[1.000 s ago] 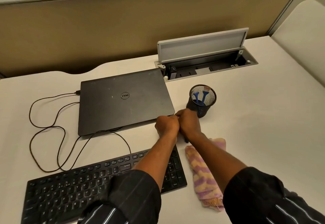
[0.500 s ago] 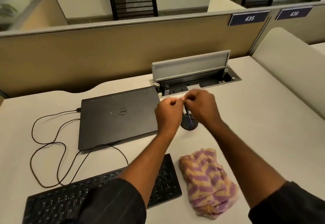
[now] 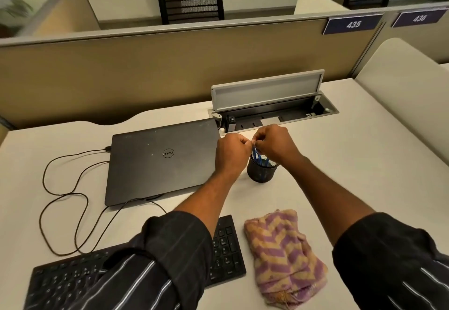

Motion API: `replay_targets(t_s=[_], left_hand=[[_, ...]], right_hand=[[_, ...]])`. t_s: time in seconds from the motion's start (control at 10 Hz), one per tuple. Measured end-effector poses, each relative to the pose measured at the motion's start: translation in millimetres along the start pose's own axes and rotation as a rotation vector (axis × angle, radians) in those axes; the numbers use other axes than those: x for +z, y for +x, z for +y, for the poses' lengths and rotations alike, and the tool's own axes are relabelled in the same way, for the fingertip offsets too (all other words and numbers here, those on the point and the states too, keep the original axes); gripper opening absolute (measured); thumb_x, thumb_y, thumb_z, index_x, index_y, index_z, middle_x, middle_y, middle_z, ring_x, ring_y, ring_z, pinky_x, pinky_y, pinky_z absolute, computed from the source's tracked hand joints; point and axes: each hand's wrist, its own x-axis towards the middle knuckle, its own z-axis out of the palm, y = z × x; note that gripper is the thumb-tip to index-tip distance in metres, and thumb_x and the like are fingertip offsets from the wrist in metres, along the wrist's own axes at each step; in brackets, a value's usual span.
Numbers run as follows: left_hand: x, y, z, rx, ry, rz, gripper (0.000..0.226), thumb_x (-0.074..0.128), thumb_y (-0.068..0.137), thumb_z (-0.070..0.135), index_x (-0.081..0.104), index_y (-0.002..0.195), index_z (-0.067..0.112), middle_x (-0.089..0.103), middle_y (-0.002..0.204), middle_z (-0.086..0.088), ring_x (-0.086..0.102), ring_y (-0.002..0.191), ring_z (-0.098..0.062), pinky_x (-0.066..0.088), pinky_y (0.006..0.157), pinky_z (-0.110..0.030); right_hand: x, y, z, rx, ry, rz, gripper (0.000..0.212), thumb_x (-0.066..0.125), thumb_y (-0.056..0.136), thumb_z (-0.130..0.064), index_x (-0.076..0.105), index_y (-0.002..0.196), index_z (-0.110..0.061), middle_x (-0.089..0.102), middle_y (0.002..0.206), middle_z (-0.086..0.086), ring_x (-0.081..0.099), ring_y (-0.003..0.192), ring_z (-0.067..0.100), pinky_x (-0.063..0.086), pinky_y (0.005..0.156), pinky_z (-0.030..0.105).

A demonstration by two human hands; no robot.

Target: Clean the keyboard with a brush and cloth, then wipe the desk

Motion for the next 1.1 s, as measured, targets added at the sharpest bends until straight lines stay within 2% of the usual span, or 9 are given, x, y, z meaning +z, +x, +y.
replay_targets(t_s=[0.1,0.2,0.4,0.5,0.6,0.8,0.9,1.0,1.1], left_hand=[[6.3,-0.2,-3.5,-0.032,0.024,-0.012,0.021,0.066,0.096,0.019,0.078,0.082,0.008,0.068,0.071,-0.004,0.057,0.062,-0.014,0.038,0.050,-0.021],[11.5,-0.7,-5.9,-0.029,0.032,-0.005,0.021,0.067,0.095,0.021,0.079,0.087,0.007,0.066,0.072,-0.002,0.056,0.062,-0.012,0.037,0.051,-0.021],[17.1,-0.3,-5.2,-0.034,0.090,0.002,0.022,0.067,0.096,0.025,0.080,0.096,0.007,0.071,0.080,-0.006,0.060,0.068,-0.015,0.048,0.060,-0.024],[18.5,-0.3,-5.5,-0.027,0.117,0.010,0.022,0.066,0.097,0.026,0.079,0.101,0.008,0.073,0.086,-0.007,0.062,0.073,-0.015,0.054,0.070,-0.027],[20.1,-0.9,-6.1,-0.022,0.126,0.019,0.024,0.066,0.097,0.028,0.079,0.103,0.008,0.074,0.088,-0.007,0.064,0.075,-0.016,0.054,0.071,-0.027],[21.5,-0.7,-6.4,-0.031,0.143,0.031,0.025,0.066,0.096,0.029,0.079,0.102,0.008,0.074,0.086,-0.007,0.061,0.072,-0.015,0.050,0.067,-0.024],[21.2,-2.0,-6.5,-0.038,0.130,0.031,0.024,0.064,0.098,0.026,0.078,0.101,0.007,0.073,0.086,-0.008,0.060,0.073,-0.015,0.051,0.070,-0.025],[16.5,-2.9,-6.2,-0.018,0.132,0.049,0.025,0.061,0.100,0.024,0.077,0.094,0.006,0.067,0.077,-0.005,0.056,0.066,-0.013,0.042,0.063,-0.021],[6.7,-6.6,-7.2,0.000,0.127,0.078,0.029,0.059,0.101,0.023,0.072,0.081,0.006,0.053,0.062,0.001,0.045,0.054,-0.010,0.034,0.055,-0.021]], right_hand=[[4.6,3.3,5.8,0.019,-0.026,-0.030,0.013,0.065,0.091,-0.016,0.075,0.094,-0.009,0.073,0.090,0.011,0.067,0.084,0.022,0.059,0.081,0.038],[6.5,5.8,8.3,0.046,-0.049,-0.032,0.014,0.065,0.090,-0.017,0.075,0.096,-0.008,0.073,0.094,0.011,0.065,0.085,0.022,0.058,0.080,0.035],[8.2,7.4,10.8,0.071,-0.114,-0.050,0.021,0.066,0.091,-0.020,0.074,0.104,-0.006,0.072,0.099,0.014,0.066,0.089,0.024,0.057,0.082,0.034],[10.2,7.0,10.1,0.074,-0.130,-0.049,0.021,0.065,0.092,-0.020,0.074,0.106,-0.006,0.072,0.101,0.014,0.064,0.085,0.022,0.056,0.080,0.033],[10.8,6.7,7.6,0.065,-0.135,-0.058,0.023,0.065,0.092,-0.020,0.073,0.108,-0.007,0.072,0.103,0.013,0.066,0.090,0.024,0.054,0.080,0.031],[12.1,8.6,7.8,0.072,-0.159,-0.055,0.026,0.066,0.091,-0.022,0.072,0.112,-0.007,0.071,0.103,0.014,0.068,0.090,0.026,0.058,0.085,0.034],[10.2,8.8,4.1,0.082,-0.165,-0.043,0.031,0.067,0.090,-0.020,0.069,0.118,-0.008,0.070,0.110,0.014,0.067,0.094,0.027,0.057,0.089,0.037],[11.1,7.6,2.7,0.042,-0.156,0.024,0.032,0.067,0.090,-0.019,0.067,0.121,-0.010,0.069,0.114,0.013,0.067,0.098,0.027,0.056,0.090,0.037],[12.1,0.5,-2.0,-0.024,-0.120,0.145,0.029,0.066,0.091,-0.023,0.069,0.117,-0.013,0.071,0.110,0.011,0.068,0.094,0.026,0.057,0.086,0.037]])
